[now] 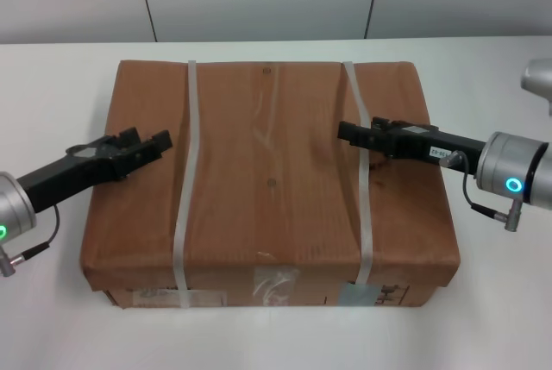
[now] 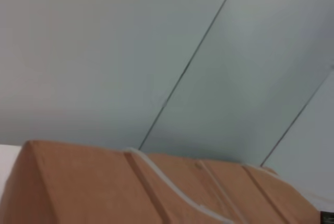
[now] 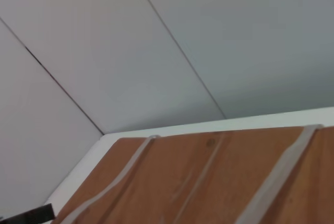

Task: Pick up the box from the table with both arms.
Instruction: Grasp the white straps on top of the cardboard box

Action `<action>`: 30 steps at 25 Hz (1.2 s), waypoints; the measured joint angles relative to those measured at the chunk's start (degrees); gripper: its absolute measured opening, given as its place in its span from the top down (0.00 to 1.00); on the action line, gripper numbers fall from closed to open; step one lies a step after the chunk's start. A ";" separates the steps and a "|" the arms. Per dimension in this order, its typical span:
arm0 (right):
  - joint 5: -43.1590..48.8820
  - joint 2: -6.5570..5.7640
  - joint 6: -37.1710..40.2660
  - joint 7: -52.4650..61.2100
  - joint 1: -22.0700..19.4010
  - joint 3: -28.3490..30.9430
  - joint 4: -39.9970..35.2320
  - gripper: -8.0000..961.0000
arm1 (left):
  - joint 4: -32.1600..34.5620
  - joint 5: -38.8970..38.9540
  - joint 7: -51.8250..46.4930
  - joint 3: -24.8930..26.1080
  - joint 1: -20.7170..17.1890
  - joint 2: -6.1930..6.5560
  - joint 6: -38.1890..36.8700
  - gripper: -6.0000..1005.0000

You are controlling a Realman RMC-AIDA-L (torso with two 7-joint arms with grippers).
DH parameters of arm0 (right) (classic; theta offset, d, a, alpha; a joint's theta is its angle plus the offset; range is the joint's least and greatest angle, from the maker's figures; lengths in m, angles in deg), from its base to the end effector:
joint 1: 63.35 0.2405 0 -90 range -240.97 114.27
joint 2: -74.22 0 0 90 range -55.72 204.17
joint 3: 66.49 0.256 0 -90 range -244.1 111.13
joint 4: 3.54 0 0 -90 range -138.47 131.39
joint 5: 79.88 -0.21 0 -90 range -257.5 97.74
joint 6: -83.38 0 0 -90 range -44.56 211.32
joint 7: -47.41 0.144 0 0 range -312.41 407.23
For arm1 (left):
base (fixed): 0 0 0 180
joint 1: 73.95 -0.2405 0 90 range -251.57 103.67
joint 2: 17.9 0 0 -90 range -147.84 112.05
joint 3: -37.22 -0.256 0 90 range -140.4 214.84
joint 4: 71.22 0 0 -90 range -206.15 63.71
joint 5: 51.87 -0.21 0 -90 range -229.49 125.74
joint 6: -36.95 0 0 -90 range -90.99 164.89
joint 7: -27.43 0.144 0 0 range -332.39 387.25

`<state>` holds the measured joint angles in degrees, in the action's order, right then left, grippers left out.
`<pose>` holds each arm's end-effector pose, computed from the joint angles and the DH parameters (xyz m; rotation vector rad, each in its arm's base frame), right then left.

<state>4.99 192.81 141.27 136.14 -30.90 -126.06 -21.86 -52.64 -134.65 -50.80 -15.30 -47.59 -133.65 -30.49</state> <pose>0.2875 0.3583 -0.0579 -2.2630 1.2677 0.7287 -0.3172 0.3357 -0.0169 -2.2100 -1.1090 -0.8421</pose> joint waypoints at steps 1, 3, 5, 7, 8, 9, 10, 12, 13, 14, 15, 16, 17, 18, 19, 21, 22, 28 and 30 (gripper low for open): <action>0.01 0.06 -0.05 0.01 0.15 -0.02 0.14 0.10 | -0.10 -0.03 -0.09 -0.21 0.21 -0.12 0.08 0.24; 0.01 0.14 -0.42 0.10 0.40 -0.02 0.27 0.10 | -0.28 -0.24 -0.25 -0.49 0.64 -0.33 0.17 0.24; 0.06 0.27 -1.26 0.25 1.14 -0.06 0.99 0.11 | -0.73 -0.87 -0.56 -0.56 1.35 -0.47 0.38 0.24; 0.20 0.34 -2.07 0.30 2.08 -0.14 2.17 0.11 | -1.35 -1.59 -0.84 -0.57 1.99 -0.51 0.73 0.24; 0.25 0.40 -2.48 0.28 2.55 -0.18 2.87 0.11 | -1.68 -1.96 -0.97 -0.57 2.37 -0.52 1.02 0.24; 0.30 0.45 -2.87 0.19 2.98 -0.24 3.32 0.10 | -2.00 -2.33 -1.04 -0.57 2.78 -0.57 1.23 0.24; 0.30 0.48 -3.24 0.09 3.32 -0.31 3.63 0.10 | -2.25 -2.63 -1.09 -0.57 3.13 -0.61 1.36 0.24; 0.23 0.54 -4.06 -0.11 3.93 -1.03 4.04 0.10 | -2.90 -3.09 -1.29 -0.70 3.93 -0.67 1.46 0.25; 0.12 0.53 -4.43 -0.23 4.23 -1.41 4.22 0.10 | -3.19 -3.27 -1.38 -0.81 4.29 -0.68 1.49 0.25; 0.03 0.52 -4.70 -0.35 4.54 -1.65 4.49 0.10 | -3.47 -3.46 -1.53 -1.10 4.69 -0.68 1.57 0.25; -0.03 0.52 -4.95 -0.50 4.96 -1.79 4.83 0.10 | -3.64 -3.57 -1.66 -1.46 5.04 -0.69 1.71 0.25; -0.05 0.51 -5.28 -0.90 5.85 -1.81 5.52 0.10 | -3.72 -3.70 -1.99 -2.17 5.49 -0.72 2.01 0.25; -0.05 0.51 -5.28 -0.90 5.85 -1.81 5.52 0.10 | -3.72 -3.72 -2.33 -2.82 5.80 -0.74 2.35 0.26; -0.05 0.51 -5.34 -1.11 6.22 -1.82 5.78 0.10 | -3.72 -3.74 -2.66 -3.42 6.10 -0.77 2.66 0.26; -0.04 0.51 -5.37 -1.36 6.61 -1.85 6.07 0.10 | -3.73 -3.74 -3.03 -4.12 6.49 -0.82 3.01 0.26; -0.03 0.51 -5.43 -1.86 7.37 -1.92 6.54 0.10 | -3.73 -3.74 -3.78 -5.28 7.04 -0.89 3.68 0.26; -0.04 0.51 -5.43 -1.99 7.57 -2.00 6.65 0.10 | -3.75 -3.75 -4.04 -5.67 7.29 -0.93 3.93 0.26; -0.06 0.50 -5.12 -2.19 9.49 -3.04 6.86 0.10 | -3.84 -3.81 -5.90 -8.02 9.33 -1.08 4.68 0.27; -0.07 0.50 -4.96 -2.41 10.21 -3.22 6.97 0.10 | -3.84 -3.81 -6.00 -8.07 9.87 -1.08 4.72 0.28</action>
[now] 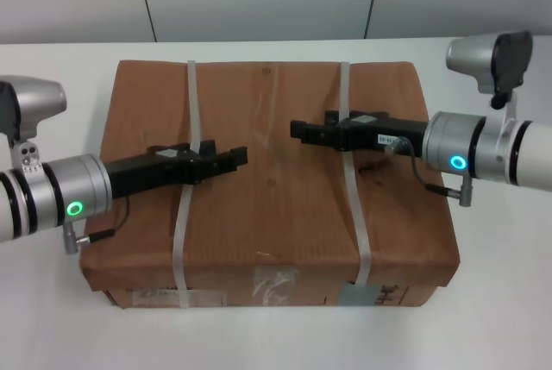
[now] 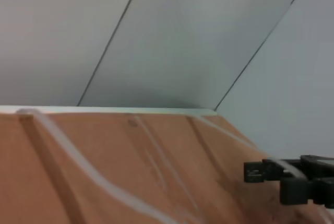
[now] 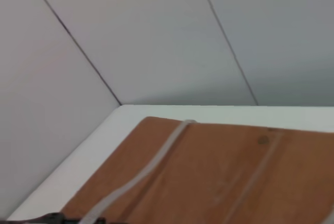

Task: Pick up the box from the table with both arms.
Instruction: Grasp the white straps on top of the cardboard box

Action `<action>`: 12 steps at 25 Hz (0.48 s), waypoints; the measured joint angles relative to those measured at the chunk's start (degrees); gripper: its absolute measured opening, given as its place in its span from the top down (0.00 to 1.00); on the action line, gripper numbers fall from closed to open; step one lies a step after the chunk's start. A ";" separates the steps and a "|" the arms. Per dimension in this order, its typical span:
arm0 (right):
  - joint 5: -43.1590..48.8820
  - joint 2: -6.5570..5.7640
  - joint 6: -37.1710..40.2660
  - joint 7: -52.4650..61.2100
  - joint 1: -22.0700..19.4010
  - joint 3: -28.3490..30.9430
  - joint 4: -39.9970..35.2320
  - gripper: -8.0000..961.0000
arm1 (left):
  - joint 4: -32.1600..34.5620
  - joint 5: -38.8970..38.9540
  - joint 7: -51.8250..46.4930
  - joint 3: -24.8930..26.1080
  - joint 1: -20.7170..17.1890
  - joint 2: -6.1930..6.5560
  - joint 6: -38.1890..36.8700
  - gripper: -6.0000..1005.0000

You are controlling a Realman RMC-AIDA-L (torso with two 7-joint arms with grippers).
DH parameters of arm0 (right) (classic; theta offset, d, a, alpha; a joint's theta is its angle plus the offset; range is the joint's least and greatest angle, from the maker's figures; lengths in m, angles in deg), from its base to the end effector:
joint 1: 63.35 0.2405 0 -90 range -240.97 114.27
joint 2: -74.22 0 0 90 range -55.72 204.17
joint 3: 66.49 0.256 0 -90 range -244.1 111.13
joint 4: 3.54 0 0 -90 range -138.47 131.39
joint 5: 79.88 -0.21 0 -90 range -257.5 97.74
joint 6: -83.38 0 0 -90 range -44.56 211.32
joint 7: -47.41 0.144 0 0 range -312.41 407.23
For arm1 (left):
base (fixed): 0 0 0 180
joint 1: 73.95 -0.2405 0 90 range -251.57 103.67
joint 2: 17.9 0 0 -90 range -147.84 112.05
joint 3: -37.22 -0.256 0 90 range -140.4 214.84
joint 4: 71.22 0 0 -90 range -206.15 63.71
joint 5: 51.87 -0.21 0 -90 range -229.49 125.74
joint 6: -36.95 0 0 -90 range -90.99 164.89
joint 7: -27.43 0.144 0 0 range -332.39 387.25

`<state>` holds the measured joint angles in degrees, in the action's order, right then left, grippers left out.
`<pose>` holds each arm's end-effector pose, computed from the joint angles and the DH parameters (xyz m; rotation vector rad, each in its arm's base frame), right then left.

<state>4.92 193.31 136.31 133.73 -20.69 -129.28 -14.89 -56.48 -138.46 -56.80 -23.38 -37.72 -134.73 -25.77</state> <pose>0.2482 0.3829 -0.0860 -2.3971 1.1717 0.6180 -0.2713 0.3604 -0.0600 -2.4366 -1.1346 -0.7054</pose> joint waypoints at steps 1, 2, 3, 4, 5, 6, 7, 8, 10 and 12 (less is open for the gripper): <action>0.00 0.00 0.03 -0.17 0.36 -0.03 0.10 0.10 | 0.00 0.00 -0.03 0.00 0.31 0.00 0.01 0.28; -0.01 0.00 0.05 -0.39 0.71 -0.05 0.24 0.10 | 0.00 0.00 -0.09 0.00 0.51 -0.02 0.02 0.28; -0.02 0.00 0.07 -0.61 1.03 -0.05 0.40 0.10 | 0.00 0.00 -0.28 0.00 0.75 -0.04 0.03 0.28; -0.07 0.00 0.10 -0.80 1.29 -0.05 0.48 0.11 | 0.00 0.00 -0.40 0.00 0.91 -0.06 0.04 0.28; -0.14 0.00 0.14 -0.98 1.53 -0.05 0.53 0.11 | 0.00 0.00 -0.56 0.00 1.11 -0.07 0.05 0.28; -0.35 0.00 0.18 -1.25 1.70 -0.05 0.58 0.11 | 0.00 0.00 -0.67 0.00 1.33 -0.07 0.06 0.31; -0.58 0.00 0.22 -1.53 1.81 -0.05 0.65 0.11 | 0.00 0.00 -0.67 0.00 1.33 -0.07 0.06 0.34; -0.90 0.00 0.23 -1.78 1.86 -0.05 0.72 0.10 | 0.00 0.00 -0.68 0.02 1.59 -0.07 0.06 0.37; -1.63 0.00 0.24 -2.51 1.91 -0.05 0.82 0.10 | 0.01 0.01 -0.57 0.03 1.70 -0.07 0.06 0.43; -2.34 0.00 0.24 -3.50 1.92 -0.05 1.01 0.10 | 0.04 0.01 -0.12 0.04 1.75 -0.05 0.08 0.46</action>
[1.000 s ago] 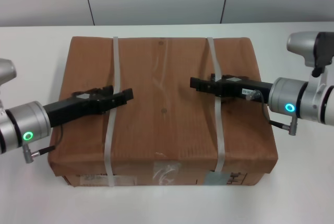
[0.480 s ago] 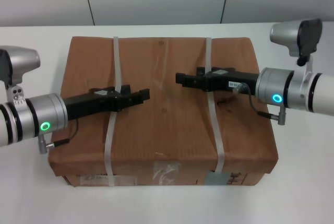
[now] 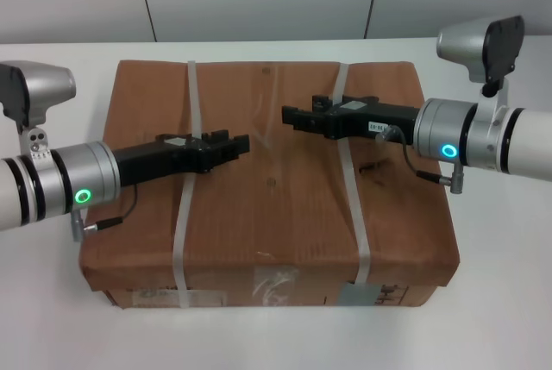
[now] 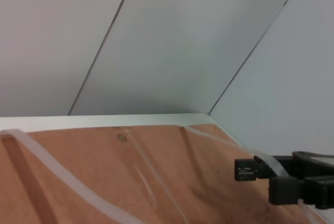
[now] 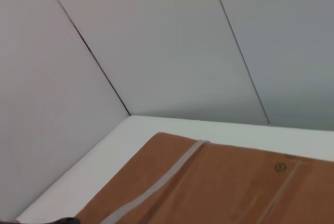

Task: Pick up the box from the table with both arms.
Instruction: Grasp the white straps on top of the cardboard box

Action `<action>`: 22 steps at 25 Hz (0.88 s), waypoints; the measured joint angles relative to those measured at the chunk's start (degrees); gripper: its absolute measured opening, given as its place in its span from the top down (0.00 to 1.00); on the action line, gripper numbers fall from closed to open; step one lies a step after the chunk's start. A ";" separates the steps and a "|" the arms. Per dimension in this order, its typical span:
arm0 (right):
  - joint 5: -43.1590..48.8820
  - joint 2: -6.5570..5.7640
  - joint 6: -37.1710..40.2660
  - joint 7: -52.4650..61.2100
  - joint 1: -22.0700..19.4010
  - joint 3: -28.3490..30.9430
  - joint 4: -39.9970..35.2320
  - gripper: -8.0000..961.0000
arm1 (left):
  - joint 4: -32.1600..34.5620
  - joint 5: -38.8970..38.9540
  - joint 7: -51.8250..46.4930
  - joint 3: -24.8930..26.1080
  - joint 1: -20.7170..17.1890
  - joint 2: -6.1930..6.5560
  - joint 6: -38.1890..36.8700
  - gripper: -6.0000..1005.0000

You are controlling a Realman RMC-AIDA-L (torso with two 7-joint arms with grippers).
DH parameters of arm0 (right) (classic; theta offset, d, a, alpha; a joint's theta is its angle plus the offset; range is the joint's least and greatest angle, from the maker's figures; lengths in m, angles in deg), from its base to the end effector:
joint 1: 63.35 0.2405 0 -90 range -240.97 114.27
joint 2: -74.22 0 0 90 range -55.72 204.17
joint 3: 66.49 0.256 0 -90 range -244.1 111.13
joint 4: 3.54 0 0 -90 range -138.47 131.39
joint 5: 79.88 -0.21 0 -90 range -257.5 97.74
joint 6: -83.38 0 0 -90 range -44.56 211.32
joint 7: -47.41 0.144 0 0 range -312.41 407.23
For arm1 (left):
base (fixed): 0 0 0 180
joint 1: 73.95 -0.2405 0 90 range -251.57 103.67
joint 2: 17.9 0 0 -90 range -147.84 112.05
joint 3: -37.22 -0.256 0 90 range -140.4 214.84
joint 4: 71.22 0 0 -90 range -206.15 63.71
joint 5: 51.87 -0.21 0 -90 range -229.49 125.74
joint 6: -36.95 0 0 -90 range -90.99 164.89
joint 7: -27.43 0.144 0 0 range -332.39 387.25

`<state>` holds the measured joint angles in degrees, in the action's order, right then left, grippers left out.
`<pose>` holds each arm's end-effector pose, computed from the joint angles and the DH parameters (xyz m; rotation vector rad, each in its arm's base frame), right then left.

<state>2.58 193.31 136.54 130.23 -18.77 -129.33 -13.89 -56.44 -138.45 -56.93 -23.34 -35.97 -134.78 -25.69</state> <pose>0.2355 0.3904 -0.0860 -2.4184 1.0954 0.6460 -0.2600 0.3686 -0.0601 -2.4565 -1.1026 -0.7158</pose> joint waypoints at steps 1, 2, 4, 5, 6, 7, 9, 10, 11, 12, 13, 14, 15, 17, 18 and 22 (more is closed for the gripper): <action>-0.48 0.00 0.02 -0.78 0.00 0.00 0.19 0.10 | 0.02 0.00 0.29 0.00 0.00 0.02 0.21 0.47; -1.17 0.00 0.15 -1.89 -0.02 0.01 0.52 0.10 | 0.04 0.00 0.58 0.00 -0.04 0.05 0.44 0.48; -3.04 0.00 0.69 -4.84 -0.25 0.02 1.32 0.16 | 0.04 0.01 1.01 0.00 -0.14 0.06 1.08 0.51; -4.06 -0.01 0.99 -6.18 -0.39 0.03 1.78 0.18 | 0.03 0.01 1.32 0.01 -0.27 0.07 1.37 0.53; -5.15 0.00 1.25 -7.54 -0.50 0.03 2.25 0.21 | 0.02 0.01 1.49 0.00 -0.37 0.07 1.45 0.54; -6.04 0.00 1.41 -8.40 -0.59 0.03 2.65 0.24 | 0.01 0.01 1.62 0.00 -0.46 0.08 1.50 0.55; -7.05 0.00 1.67 -9.24 -0.80 0.14 3.04 0.29 | 0.00 0.01 1.70 0.00 -0.52 0.08 1.51 0.65; -7.25 0.00 1.89 -9.33 -0.94 0.28 3.09 0.31 | 0.00 0.01 1.70 0.00 -0.54 0.08 1.51 0.70; -7.45 0.00 2.13 -9.34 -1.10 0.43 3.12 0.34 | -0.01 0.01 1.72 0.01 -0.54 0.08 1.51 0.75; -7.60 0.00 2.36 -9.26 -1.19 0.54 3.16 0.37 | -0.01 0.01 1.75 0.00 -0.54 0.08 1.51 0.79; -7.75 0.00 2.57 -9.17 -1.26 0.60 3.19 0.37 | -0.01 0.01 1.78 0.00 -0.54 0.07 1.51 0.81; -8.03 0.00 2.77 -9.05 -1.36 0.62 3.25 0.38 | -0.01 0.01 1.81 0.01 -0.57 0.07 1.50 0.83; -8.30 0.00 2.95 -8.98 -1.43 0.62 3.33 0.39 | -0.01 0.01 1.83 0.00 -0.62 0.07 1.49 0.85; -8.74 0.01 3.12 -8.90 -1.53 0.58 3.41 0.40 | 0.01 0.00 1.87 0.00 -0.69 0.06 1.46 0.88; -8.82 0.00 3.16 -8.87 -1.58 0.58 3.42 0.41 | 0.01 0.00 1.89 0.00 -0.70 0.05 1.43 0.90; -8.89 0.00 3.64 -7.09 -1.92 0.71 3.42 0.45 | 0.04 0.01 1.91 0.00 -0.72 0.03 1.26 0.90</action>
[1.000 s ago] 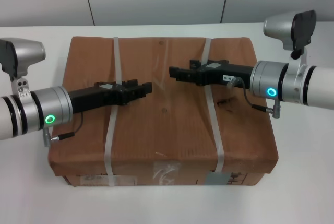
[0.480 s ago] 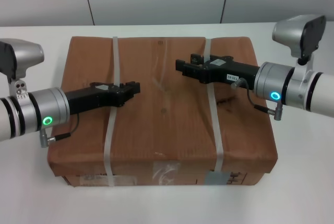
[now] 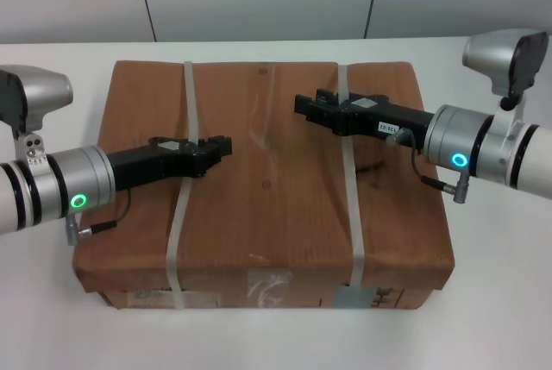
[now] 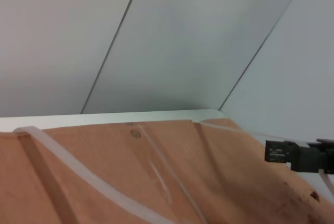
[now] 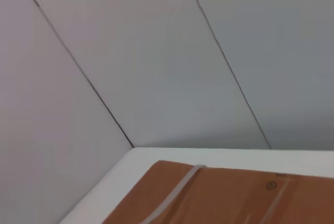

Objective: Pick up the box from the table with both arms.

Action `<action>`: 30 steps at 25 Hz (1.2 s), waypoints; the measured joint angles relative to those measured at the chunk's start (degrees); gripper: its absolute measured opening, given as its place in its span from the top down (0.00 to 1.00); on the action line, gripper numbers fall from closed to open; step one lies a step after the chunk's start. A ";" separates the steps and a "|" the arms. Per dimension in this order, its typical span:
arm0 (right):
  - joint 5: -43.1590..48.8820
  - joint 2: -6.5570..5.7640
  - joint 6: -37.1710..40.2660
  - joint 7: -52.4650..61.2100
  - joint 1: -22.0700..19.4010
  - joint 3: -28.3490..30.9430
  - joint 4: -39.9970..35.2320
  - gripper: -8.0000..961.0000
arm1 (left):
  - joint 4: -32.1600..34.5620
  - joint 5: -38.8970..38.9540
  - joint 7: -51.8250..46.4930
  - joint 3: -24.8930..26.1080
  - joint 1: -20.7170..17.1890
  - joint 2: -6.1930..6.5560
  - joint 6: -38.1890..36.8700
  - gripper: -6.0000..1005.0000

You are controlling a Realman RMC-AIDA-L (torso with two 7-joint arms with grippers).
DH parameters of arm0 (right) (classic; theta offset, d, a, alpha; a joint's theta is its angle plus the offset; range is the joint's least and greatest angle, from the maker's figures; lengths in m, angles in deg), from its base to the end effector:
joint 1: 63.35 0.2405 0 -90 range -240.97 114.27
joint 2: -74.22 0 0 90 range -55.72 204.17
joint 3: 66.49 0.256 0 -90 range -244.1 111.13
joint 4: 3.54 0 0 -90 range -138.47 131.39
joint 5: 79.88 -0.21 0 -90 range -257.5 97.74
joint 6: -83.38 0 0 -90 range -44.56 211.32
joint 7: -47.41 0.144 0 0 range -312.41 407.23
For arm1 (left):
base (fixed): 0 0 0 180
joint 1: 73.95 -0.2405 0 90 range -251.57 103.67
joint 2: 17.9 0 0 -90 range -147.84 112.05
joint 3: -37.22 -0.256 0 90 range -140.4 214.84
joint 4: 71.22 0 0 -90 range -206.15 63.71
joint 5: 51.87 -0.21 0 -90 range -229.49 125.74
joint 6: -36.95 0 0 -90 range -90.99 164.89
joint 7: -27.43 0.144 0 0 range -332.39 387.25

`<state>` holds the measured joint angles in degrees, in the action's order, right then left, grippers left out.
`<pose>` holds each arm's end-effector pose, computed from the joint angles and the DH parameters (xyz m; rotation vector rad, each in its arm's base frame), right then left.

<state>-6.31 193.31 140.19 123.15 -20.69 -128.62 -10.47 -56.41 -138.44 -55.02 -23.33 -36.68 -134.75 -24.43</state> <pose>0.2433 0.3802 -0.0826 -2.3432 1.1101 0.7861 -0.2673 0.3674 -0.0596 -2.4431 -1.0756 -0.6834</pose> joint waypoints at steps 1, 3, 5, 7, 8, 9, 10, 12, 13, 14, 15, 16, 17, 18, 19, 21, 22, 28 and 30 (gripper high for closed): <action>-0.01 0.00 0.06 1.38 -0.03 -0.09 0.00 0.46 | 0.00 0.09 0.00 0.00 0.00 -0.01 -0.09 0.90; 0.00 0.00 0.13 4.99 -0.09 -0.45 0.00 0.48 | 0.02 0.35 0.01 0.00 -0.05 -0.02 -0.22 0.90; 0.19 -0.01 0.24 8.27 -0.37 -0.68 -0.01 0.49 | 0.13 0.52 0.01 0.06 -0.25 -0.03 -0.39 0.90; 0.30 -0.01 0.38 10.32 -0.84 -0.93 -0.02 0.50 | 0.27 0.60 0.01 0.20 -0.47 -0.03 -0.54 0.90; 0.31 0.00 0.43 11.08 -1.21 -1.11 -0.02 0.51 | 0.35 0.63 0.01 0.27 -0.57 -0.03 -0.58 0.90; 0.28 0.00 0.59 11.84 -1.47 -1.23 -0.02 0.52 | 0.37 0.68 0.01 0.31 -0.63 -0.03 -0.61 0.90; 0.21 0.00 0.73 12.69 -1.76 -1.33 -0.03 0.54 | 0.39 0.73 0.01 0.36 -0.66 -0.03 -0.64 0.90; 0.10 0.00 0.91 13.82 -2.07 -1.31 -0.13 0.58 | 0.39 0.76 0.01 0.39 -0.69 -0.03 -0.67 0.90; 0.06 0.00 0.94 14.38 -2.23 -1.19 -0.14 0.60 | 0.39 0.78 0.01 0.40 -0.69 -0.03 -0.68 0.90; 0.06 0.00 0.94 14.93 -2.44 -1.05 -0.22 0.62 | 0.39 0.78 0.01 0.41 -0.71 -0.03 -0.69 0.90; 0.04 0.00 0.94 15.43 -2.62 -0.93 -0.30 0.64 | 0.39 0.79 0.01 0.42 -0.74 -0.03 -0.72 0.90; 0.02 0.00 0.94 15.92 -2.79 -0.85 -0.37 0.69 | 0.39 0.79 0.01 0.43 -0.76 -0.03 -0.77 0.90; 0.01 0.00 0.94 16.42 -2.94 -0.84 -0.51 0.74 | 0.39 0.79 0.01 0.44 -0.81 -0.03 -0.87 0.90; 0.01 0.00 0.94 16.97 -3.11 -0.82 -0.63 0.79 | 0.39 0.79 0.01 0.47 -0.89 -0.03 -1.00 0.90; 0.01 0.00 0.94 17.27 -3.18 -0.80 -0.68 0.84 | 0.39 0.79 0.01 0.49 -0.95 -0.03 -1.10 0.90; 0.01 0.00 0.94 17.67 -3.25 -0.79 -0.70 0.90 | 0.39 0.79 0.01 0.53 -1.04 -0.03 -1.27 0.90; 0.01 0.00 0.94 17.79 -3.28 -0.79 -0.71 0.91 | 0.40 0.79 0.01 0.53 -1.07 -0.03 -1.28 0.90; -0.28 0.00 0.94 17.68 -3.39 -0.77 -0.85 0.96 | 0.56 0.84 0.01 0.56 -1.08 -0.03 -1.98 0.90; -0.90 0.00 1.19 17.54 -3.62 -0.75 -0.99 0.96 | 0.57 1.20 0.00 0.60 -1.08 0.02 -3.04 0.90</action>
<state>-7.21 193.32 141.37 140.69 -24.32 -129.37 -11.46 -55.84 -137.24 -55.02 -22.73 -37.77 -134.73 -27.47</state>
